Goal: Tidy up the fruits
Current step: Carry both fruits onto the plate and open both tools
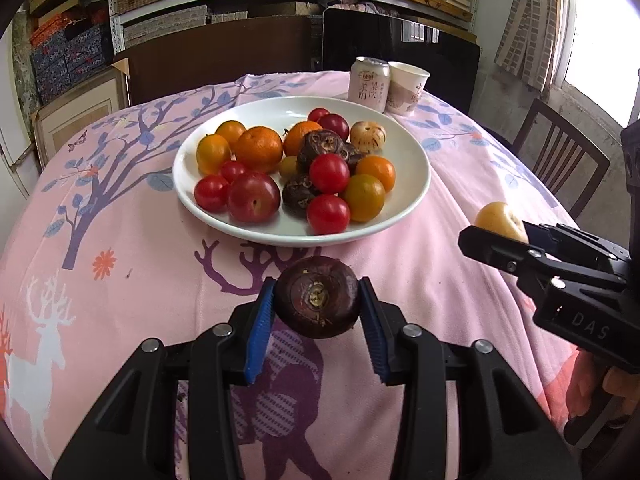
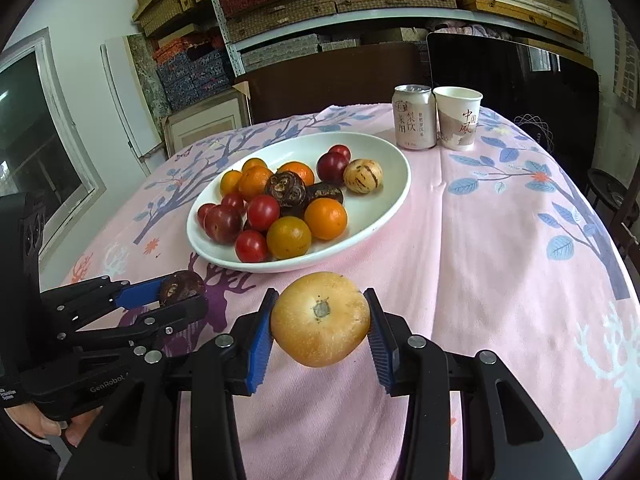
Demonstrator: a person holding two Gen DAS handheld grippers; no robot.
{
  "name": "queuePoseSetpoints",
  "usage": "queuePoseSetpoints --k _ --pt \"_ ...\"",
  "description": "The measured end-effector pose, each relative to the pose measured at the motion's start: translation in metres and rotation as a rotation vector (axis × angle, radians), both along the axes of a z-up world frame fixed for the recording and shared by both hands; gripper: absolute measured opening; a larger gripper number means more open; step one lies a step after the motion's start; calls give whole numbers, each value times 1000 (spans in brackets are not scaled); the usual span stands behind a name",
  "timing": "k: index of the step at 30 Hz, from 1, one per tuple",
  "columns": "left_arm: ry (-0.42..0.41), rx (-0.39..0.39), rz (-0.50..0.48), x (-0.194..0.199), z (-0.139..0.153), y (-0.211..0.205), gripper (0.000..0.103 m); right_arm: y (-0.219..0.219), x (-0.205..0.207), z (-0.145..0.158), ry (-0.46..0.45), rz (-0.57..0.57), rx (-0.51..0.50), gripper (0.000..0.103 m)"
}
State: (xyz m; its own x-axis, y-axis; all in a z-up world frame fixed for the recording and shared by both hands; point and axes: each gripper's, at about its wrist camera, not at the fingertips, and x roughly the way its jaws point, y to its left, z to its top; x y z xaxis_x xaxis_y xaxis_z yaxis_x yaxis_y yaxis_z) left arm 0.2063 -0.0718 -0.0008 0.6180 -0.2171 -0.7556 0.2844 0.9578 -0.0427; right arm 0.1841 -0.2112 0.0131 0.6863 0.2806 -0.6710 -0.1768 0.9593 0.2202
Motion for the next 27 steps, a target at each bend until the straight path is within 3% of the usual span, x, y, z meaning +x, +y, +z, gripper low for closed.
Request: queuePoseSetpoints --k 4,9,17,18,19,22,27 --pt "-49 18 0 13 25 6 40 3 0 22 -76 -8 10 43" --pt "-95 19 33 51 50 9 40 20 28 41 -155 27 -64 43" --pt "-53 20 131 117 36 14 41 32 92 19 -114 27 -66 44" --pt "-41 9 141 122 33 17 43 32 97 18 -113 30 -57 47" --pt "-37 -3 155 125 32 20 50 33 100 17 -115 22 -62 57" --pt "-62 -10 186 124 32 27 68 32 101 16 -119 6 -68 61" --pt "-83 -34 214 108 38 39 73 14 89 16 -100 -13 -2 61"
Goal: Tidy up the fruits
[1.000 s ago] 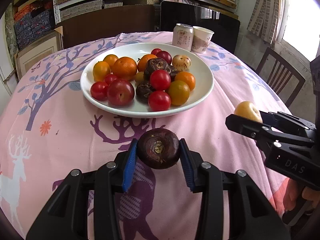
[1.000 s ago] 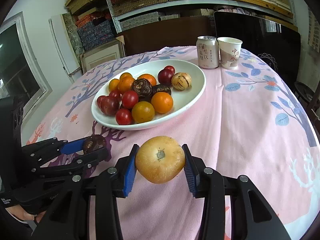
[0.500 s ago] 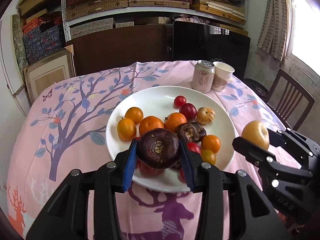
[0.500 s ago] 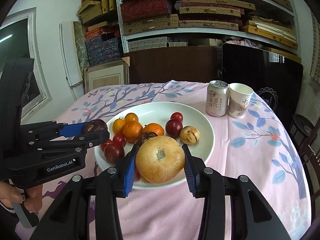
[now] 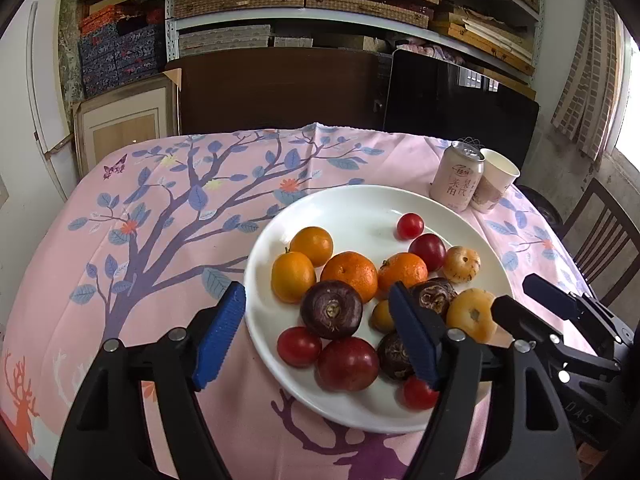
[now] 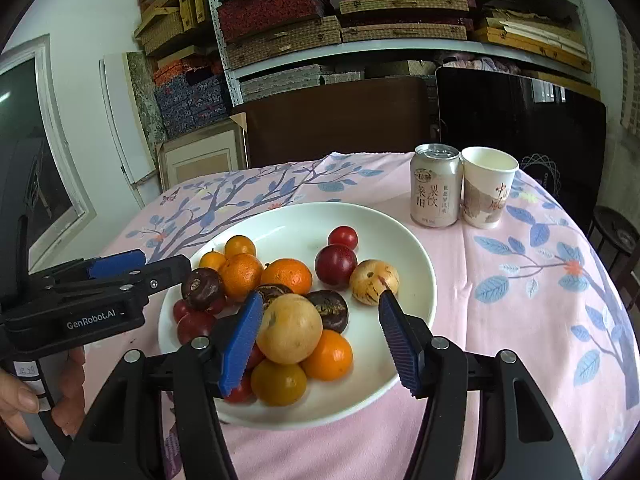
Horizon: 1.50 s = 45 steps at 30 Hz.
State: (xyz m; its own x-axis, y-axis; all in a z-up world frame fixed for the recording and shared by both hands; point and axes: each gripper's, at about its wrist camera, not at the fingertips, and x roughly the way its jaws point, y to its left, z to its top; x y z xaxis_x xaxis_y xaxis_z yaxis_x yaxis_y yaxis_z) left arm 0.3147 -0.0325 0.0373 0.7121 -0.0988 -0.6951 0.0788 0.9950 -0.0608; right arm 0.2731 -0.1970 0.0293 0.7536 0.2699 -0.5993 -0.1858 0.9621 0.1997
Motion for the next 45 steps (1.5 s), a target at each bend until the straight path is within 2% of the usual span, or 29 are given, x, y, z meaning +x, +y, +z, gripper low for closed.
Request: queuePoseSetpoints --k 6,12,15,19,22,24,30,34,39,42,45 --pt "-8 0 -14 -34 1 3 75 -16 -23 -7 70 -17 14 62" --pt "9 24 -2 -76 -9 2 77 -18 -54 -10 126 -17 10 68" --pt "10 23 16 -98 -13 4 83 -12 -73 -9 132 -25 -37 79" --pt "32 31 15 -123 -20 4 85 -6 -94 -9 144 -24 -60 82" --pt "28 38 16 -140 -21 2 88 -1 -108 -10 136 -29 -87 91" --pt "24 38 14 -151 -21 1 90 2 -118 -10 124 -35 -99 93" --pt "31 57 15 -171 -21 1 95 5 -134 -12 129 -45 -103 99" --pt "52 64 25 -177 -25 4 97 7 -139 -16 133 -45 -106 99" --pt "18 67 34 -186 -29 7 98 6 -142 -20 135 -48 -91 99" --pt "36 51 30 -187 -32 11 98 5 -141 -21 139 -47 -84 99" --pt "56 66 27 -185 -38 11 98 5 -141 -24 155 -42 -78 99"
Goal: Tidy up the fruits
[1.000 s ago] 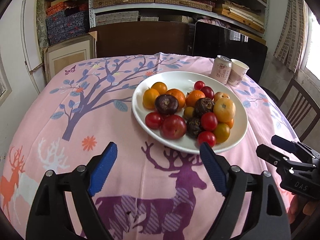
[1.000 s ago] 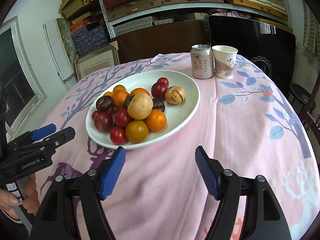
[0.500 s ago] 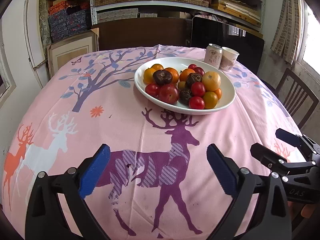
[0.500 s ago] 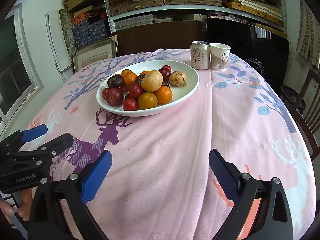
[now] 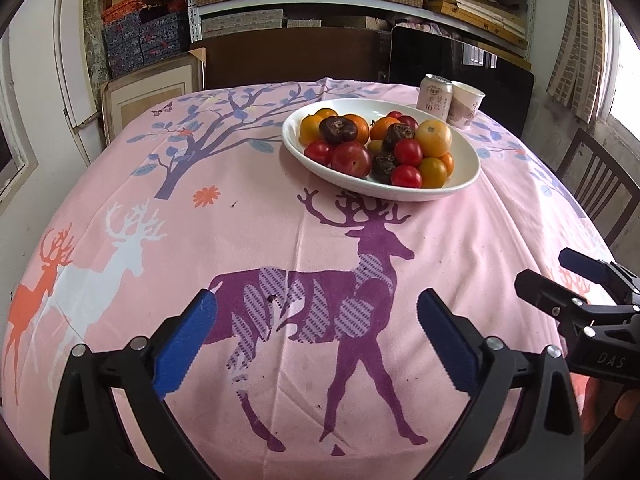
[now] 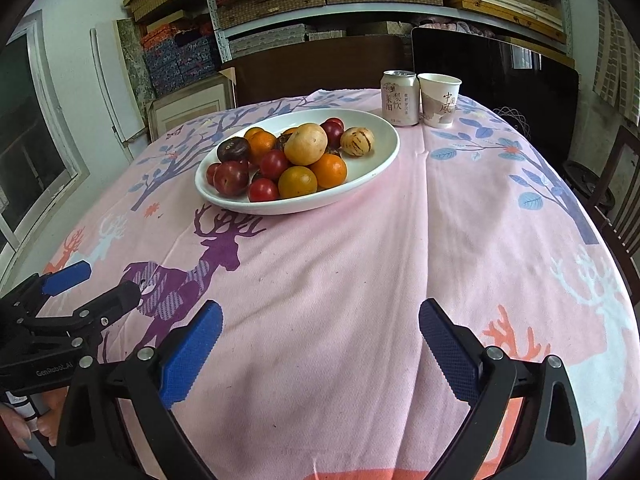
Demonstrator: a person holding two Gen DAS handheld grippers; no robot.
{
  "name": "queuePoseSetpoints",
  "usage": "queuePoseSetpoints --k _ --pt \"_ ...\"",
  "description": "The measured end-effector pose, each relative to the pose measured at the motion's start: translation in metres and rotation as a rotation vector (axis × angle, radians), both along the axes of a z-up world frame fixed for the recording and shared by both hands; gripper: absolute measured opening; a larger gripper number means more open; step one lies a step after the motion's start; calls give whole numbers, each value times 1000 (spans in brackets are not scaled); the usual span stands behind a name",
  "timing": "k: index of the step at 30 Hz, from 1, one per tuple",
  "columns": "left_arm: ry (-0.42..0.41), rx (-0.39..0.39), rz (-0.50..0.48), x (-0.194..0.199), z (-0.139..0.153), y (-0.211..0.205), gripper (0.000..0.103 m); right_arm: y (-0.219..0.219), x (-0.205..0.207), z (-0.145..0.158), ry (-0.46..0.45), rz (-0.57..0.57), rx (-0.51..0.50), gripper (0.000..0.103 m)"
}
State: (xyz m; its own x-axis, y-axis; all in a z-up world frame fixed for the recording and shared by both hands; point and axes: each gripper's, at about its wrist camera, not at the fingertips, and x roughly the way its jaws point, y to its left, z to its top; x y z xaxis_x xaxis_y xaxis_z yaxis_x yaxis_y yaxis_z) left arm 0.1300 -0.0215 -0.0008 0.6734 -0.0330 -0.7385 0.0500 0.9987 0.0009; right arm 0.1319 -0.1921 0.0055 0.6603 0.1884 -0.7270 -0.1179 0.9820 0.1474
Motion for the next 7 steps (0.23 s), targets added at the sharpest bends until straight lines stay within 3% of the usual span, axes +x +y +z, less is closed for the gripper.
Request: queuePoseSetpoints --k 7 --pt "56 13 6 0 -21 5 98 9 -1 -21 107 25 -27 99"
